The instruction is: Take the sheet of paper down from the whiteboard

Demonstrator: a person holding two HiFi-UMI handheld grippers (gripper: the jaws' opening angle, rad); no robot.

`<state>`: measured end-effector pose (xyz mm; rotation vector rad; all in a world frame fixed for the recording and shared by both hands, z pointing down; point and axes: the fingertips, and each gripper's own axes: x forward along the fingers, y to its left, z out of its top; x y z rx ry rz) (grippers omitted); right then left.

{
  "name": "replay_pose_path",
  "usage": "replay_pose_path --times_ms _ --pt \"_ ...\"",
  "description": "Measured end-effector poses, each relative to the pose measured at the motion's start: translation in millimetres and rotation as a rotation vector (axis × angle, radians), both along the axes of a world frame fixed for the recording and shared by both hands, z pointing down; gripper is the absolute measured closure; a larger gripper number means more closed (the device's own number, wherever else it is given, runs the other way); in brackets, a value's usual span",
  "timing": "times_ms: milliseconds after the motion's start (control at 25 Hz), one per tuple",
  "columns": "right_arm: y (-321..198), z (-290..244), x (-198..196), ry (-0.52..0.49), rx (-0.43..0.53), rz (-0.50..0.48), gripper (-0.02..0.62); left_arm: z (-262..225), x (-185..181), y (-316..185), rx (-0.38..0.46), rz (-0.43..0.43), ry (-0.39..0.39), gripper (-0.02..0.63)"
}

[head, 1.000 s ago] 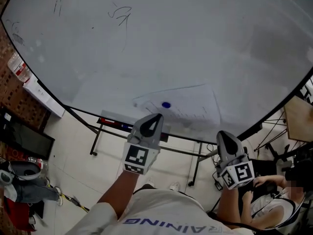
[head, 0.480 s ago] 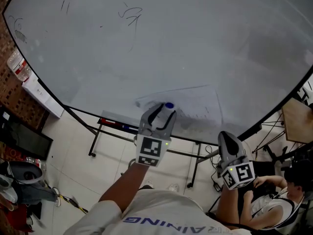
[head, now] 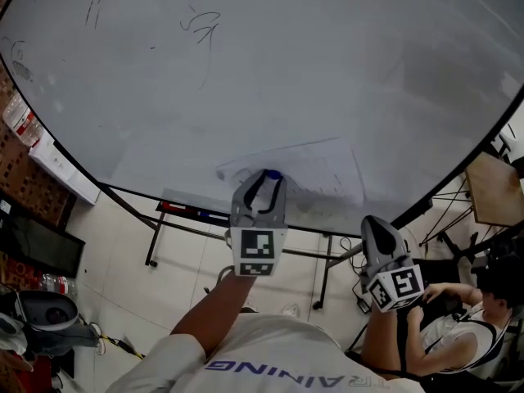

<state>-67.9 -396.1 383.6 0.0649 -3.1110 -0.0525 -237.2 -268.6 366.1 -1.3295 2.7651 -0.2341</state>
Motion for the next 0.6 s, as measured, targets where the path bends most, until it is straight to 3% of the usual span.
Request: replay_pose_path --times_ms 200,360,600 --pt "-9 9 -9 -0.012 -0.05 0.025 0.584 0 -2 2 0.006 0.021 0.022 0.477" --pt "-10 11 -19 -0.012 -0.093 0.008 0.431 1 -1 1 0.006 0.04 0.038 0.479" --pt "-7 16 -42 0.008 -0.122 -0.023 0.402 2 -2 3 0.01 0.051 0.048 0.479"
